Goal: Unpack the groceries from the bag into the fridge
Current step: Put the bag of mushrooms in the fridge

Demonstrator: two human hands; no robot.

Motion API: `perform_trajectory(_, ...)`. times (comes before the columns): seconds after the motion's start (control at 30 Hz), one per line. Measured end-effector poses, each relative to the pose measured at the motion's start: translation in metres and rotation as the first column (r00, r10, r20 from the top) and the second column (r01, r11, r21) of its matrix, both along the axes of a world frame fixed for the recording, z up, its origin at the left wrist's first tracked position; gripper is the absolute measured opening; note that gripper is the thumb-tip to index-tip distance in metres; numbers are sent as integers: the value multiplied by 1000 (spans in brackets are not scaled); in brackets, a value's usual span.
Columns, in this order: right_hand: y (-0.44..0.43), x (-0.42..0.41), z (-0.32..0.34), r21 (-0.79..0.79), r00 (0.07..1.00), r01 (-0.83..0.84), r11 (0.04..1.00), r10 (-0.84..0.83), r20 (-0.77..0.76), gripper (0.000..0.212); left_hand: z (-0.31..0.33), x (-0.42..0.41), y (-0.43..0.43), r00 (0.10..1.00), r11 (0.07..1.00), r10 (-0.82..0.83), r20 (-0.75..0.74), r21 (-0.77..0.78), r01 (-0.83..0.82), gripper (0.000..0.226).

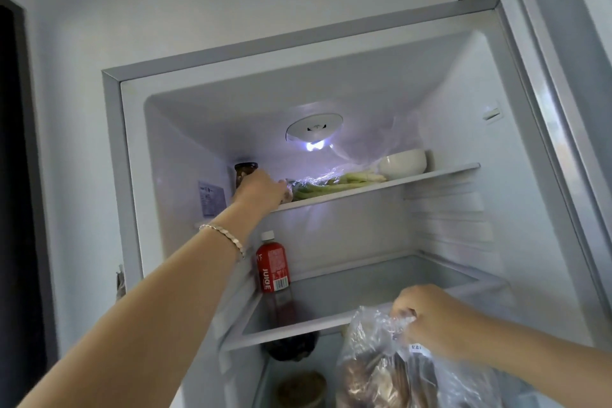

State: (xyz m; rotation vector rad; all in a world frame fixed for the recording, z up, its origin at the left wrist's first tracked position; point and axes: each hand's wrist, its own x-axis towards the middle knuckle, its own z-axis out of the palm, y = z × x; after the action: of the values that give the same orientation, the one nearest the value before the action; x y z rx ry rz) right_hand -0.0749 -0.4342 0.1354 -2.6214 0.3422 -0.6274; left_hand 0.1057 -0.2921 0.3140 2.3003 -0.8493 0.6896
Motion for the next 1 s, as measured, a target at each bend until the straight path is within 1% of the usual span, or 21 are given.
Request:
perform_trajectory(0.07,1,-5,-3,36,1000,-13,999,12,18,29,-25,-19,10,987,992,1,158,-125,19,30)
perform_trajectory(0.13,3,-11,-8,39,998,1,999,-4,59,9,-67,-39,24,914,983,-100,393,-106,153,28)
perform_trajectory(0.17,6,-16,-9,29,996,15,999,-18,87,4,-92,-48,31,889,967,-172,425,-100,234,31)
perform_trajectory(0.2,9,-23,-9,21,993,24,999,-26,119,1,-118,-60,39,892,946,-238,385,-115,302,33)
perform_trajectory(0.23,14,-31,-9,28,989,28,999,-32,147,2,-144,-66,44,910,924,-301,286,-149,352,29)
perform_trajectory(0.27,18,-39,-9,46,985,29,999,-36,171,5,-171,-77,48,929,912,-350,122,-184,368,19)
perform_trajectory(0.3,22,-48,-9,72,982,25,997,-38,186,8,-198,-86,50,916,907,-385,-112,-231,353,7)
perform_trajectory(0.33,24,-55,-11,87,982,20,996,-36,185,9,-225,-94,49,839,897,-420,-346,-301,324,10)
perform_trajectory(0.37,26,-62,-12,93,984,22,995,-38,176,11,-251,-101,48,696,891,-440,-568,-373,258,18)
perform_trajectory(0.4,26,-67,-15,88,986,28,996,-42,159,15,-274,-109,46,499,892,-444,-744,-421,165,20)
perform_trajectory(0.43,25,-72,-18,86,988,32,996,-44,145,18,-294,-116,43,316,894,-440,-840,-442,70,17)
perform_trajectory(0.47,25,-76,-22,86,990,36,996,-47,136,19,-310,-119,38,179,903,-423,-888,-430,-2,17)
perform_trajectory(0.5,26,-80,-24,93,991,42,995,-54,127,19,-323,-120,32,72,910,-405,-912,-410,-70,28)
perform_trajectory(0.6,25,-92,-33,108,993,62,992,-72,90,15,-347,-111,13,-171,852,-480,-861,-411,-324,75)
perform_trajectory(0.63,24,-96,-36,112,993,77,991,-87,84,18,-351,-106,8,-200,800,-546,-814,-435,-413,81)
perform_trajectory(0.67,22,-101,-38,112,991,95,989,-104,79,22,-354,-101,3,-195,726,-628,-753,-478,-495,82)
perform_trajectory(0.73,20,-110,-42,107,989,124,986,-132,65,23,-363,-90,-3,-121,567,-766,-631,-574,-591,72)
perform_trajectory(0.77,20,-115,-43,104,988,135,985,-142,55,22,-366,-86,-5,-86,516,-800,-594,-608,-604,68)
perform_trajectory(0.83,18,-122,-46,95,986,157,983,-161,41,23,-371,-82,-6,-65,482,-823,-564,-635,-603,60)
perform_trajectory(0.9,17,-127,-47,86,982,182,980,-185,33,24,-370,-86,-3,-68,486,-823,-563,-638,-598,52)
perform_trajectory(1.0,17,-133,-45,86,976,206,975,-211,46,29,-369,-94,1,-71,505,-811,-581,-632,-588,53)
